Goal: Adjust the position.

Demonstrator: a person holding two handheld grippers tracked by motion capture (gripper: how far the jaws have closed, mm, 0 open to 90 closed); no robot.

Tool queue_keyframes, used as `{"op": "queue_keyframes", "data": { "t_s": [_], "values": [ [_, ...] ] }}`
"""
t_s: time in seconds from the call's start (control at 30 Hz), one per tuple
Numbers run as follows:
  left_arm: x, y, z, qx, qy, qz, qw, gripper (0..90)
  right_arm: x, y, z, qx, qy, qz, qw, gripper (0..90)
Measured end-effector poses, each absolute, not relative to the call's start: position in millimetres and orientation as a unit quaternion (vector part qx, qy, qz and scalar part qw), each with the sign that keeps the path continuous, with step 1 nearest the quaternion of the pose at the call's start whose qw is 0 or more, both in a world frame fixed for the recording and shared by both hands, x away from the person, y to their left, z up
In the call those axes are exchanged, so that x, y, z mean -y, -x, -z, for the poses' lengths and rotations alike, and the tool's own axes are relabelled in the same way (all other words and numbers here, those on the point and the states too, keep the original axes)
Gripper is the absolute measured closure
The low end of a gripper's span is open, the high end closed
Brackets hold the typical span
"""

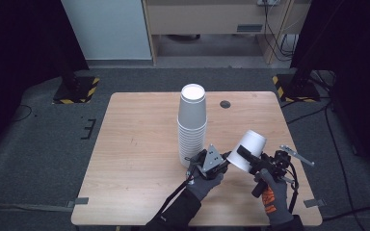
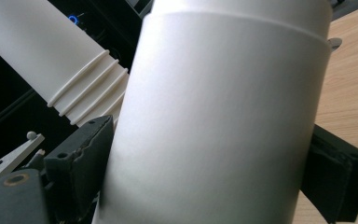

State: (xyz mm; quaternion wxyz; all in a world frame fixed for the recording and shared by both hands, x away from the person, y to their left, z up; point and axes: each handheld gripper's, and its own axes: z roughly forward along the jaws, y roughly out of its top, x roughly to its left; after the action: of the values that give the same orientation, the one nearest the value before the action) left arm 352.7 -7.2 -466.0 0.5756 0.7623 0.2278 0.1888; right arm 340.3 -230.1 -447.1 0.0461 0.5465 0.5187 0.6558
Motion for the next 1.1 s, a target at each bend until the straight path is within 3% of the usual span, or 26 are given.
{"op": "queue_keyframes", "data": {
  "t_s": [0.37,0.63,0.9,1.1],
  "values": [
    [5,-352,467,-0.226,-0.76,-0.199,0.575,83.2,233,-341,449,-0.513,-0.552,-0.655,0.049,12.9],
    [11,-355,470,-0.226,-0.75,-0.21,0.585,74.9,227,-340,450,-0.519,-0.551,-0.653,0.03,14.2],
    [8,-354,468,-0.227,-0.749,-0.215,0.584,81.1,224,-340,450,-0.525,-0.545,-0.653,0.025,12.2],
    [1,-350,464,-0.217,-0.753,-0.211,0.584,83.7,229,-342,451,-0.526,-0.543,-0.653,0.05,6.7]
  ]
}}
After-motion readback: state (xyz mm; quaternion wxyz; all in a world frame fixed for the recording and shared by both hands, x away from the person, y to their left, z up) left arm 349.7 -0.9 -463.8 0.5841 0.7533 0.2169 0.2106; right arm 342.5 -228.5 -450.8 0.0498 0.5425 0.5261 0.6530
